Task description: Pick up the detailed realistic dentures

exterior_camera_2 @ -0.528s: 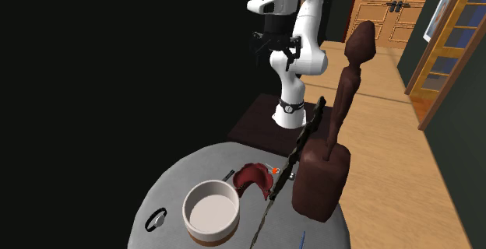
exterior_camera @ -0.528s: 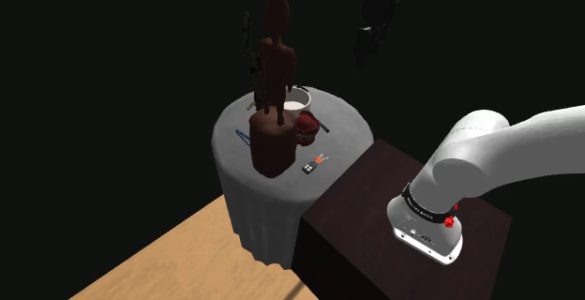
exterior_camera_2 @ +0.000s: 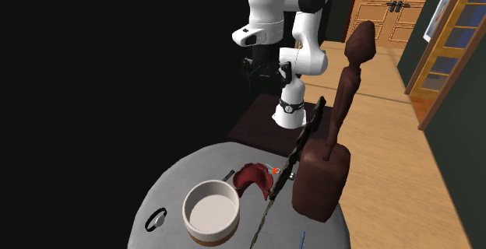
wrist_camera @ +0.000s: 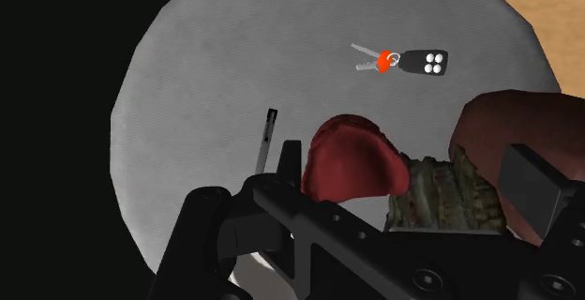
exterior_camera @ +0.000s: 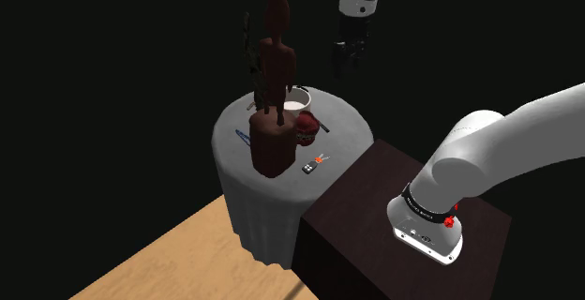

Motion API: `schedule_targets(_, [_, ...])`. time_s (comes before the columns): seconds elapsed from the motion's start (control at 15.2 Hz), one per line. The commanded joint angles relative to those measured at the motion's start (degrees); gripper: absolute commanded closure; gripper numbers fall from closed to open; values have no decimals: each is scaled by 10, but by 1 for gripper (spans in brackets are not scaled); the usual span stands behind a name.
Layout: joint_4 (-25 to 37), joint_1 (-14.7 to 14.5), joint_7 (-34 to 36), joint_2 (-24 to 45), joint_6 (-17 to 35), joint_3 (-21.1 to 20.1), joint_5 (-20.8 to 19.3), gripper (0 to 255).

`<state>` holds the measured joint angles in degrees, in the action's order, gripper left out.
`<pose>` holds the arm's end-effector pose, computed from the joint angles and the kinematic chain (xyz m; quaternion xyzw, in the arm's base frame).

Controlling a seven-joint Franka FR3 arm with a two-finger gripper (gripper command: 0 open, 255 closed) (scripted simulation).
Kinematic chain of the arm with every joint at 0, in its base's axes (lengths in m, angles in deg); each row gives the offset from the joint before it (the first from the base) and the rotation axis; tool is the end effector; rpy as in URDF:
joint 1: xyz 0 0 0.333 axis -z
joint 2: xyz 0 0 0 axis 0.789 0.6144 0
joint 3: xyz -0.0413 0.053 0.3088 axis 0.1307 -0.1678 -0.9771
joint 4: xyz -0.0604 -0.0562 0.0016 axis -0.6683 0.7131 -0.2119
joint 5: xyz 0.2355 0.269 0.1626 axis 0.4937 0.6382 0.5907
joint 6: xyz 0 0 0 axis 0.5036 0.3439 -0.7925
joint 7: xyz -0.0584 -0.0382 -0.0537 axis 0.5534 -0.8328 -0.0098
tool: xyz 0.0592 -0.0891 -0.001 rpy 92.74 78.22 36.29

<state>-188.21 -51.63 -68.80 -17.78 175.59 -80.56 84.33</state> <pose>0.3806 -0.0364 0.5026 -0.9987 -0.0071 0.0482 0.0117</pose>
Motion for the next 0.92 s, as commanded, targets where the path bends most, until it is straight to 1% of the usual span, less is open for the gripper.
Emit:
schedule_targets(0.0, [2, 3, 7, 39, 27, 9, 13, 0])
schedule_targets(0.4, [31, 6, 19, 174, 100, 30, 63, 0])
schedule_targets(0.86, [93, 13, 13, 337, 159, 47, 145, 0])
